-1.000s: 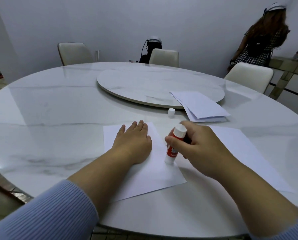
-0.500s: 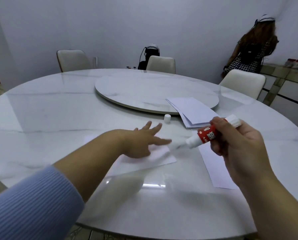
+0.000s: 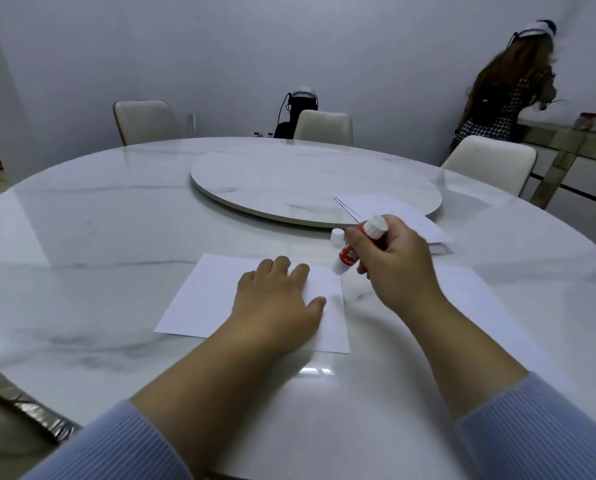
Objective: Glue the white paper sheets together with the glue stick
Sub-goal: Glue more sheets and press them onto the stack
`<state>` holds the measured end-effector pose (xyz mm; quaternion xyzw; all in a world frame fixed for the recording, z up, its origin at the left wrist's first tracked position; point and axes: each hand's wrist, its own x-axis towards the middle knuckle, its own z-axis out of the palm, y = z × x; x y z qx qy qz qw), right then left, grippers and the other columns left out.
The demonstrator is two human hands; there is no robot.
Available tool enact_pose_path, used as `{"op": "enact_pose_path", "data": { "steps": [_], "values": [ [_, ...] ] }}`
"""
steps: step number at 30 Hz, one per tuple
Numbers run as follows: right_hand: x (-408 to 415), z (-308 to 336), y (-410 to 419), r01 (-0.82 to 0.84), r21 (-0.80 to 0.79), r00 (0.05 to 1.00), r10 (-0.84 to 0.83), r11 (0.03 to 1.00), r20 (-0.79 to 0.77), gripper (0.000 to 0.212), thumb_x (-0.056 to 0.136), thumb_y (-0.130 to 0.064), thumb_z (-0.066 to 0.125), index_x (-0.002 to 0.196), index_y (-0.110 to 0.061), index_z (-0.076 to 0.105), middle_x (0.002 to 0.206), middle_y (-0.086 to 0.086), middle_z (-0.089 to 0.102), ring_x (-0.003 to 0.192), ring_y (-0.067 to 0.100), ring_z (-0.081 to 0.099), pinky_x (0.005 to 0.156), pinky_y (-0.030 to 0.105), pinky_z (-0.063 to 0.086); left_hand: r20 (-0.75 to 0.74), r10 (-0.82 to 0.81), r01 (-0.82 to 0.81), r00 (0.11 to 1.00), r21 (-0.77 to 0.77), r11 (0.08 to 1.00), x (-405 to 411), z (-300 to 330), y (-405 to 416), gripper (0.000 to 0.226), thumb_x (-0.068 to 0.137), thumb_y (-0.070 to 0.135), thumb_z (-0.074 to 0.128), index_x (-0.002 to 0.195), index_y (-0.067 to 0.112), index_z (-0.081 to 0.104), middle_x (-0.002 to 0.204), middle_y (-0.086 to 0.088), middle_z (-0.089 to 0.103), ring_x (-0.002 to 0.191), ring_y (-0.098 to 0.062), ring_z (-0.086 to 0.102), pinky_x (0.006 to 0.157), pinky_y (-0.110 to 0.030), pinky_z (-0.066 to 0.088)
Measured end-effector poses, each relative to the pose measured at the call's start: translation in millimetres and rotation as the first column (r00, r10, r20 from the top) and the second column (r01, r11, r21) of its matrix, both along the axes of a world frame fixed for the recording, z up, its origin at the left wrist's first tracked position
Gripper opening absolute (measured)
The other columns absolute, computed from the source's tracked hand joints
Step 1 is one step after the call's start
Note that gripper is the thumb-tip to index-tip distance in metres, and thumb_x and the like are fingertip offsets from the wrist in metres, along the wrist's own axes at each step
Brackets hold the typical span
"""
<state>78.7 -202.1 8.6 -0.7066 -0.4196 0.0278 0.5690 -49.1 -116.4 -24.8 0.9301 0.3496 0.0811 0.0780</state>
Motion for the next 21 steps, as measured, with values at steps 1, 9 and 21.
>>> {"op": "enact_pose_path", "data": {
  "steps": [1,9,21],
  "values": [
    [0.8,-3.5,4.9,-0.01,-0.044,1.0,0.012,0.999,0.028,0.023,0.088,-0.03,0.061,0.086,-0.008,0.059,0.072,0.003,0.066,0.066,0.025,0.061,0.062,0.037,0.049,-0.02,-0.01,0.01,1.0,-0.027,1.0,1.4,-3.7,0.8,0.06,0.092,0.052,0.028,0.147,0.029,0.02,0.158,0.0,0.015,0.145,-0.022,0.008,0.116,-0.044,0.009],
    [0.3,-14.9,13.8,-0.067,-0.175,0.991,0.086,0.982,0.103,0.014,0.09,-0.026,0.06,0.089,-0.012,0.058,0.072,-0.009,0.064,0.065,0.008,0.061,0.072,0.035,0.051,-0.133,-0.041,0.029,0.99,-0.094,0.995,6.5,-11.2,5.1,0.061,0.095,0.05,0.016,0.15,0.03,-0.002,0.16,0.007,-0.009,0.147,-0.017,-0.012,0.117,-0.047,-0.008],
    [-12.3,-17.5,-25.3,-0.268,-0.154,0.963,0.269,0.951,-0.015,0.034,0.074,-0.027,0.061,0.076,0.006,0.052,0.073,0.031,0.056,0.056,0.033,0.05,0.049,0.036,0.041,-0.149,-0.048,0.031,0.988,-0.116,0.993,6.3,-11.2,6.7,0.062,0.095,0.051,0.016,0.15,0.031,-0.003,0.16,0.007,-0.01,0.147,-0.016,-0.012,0.118,-0.045,-0.007]
  ]
}}
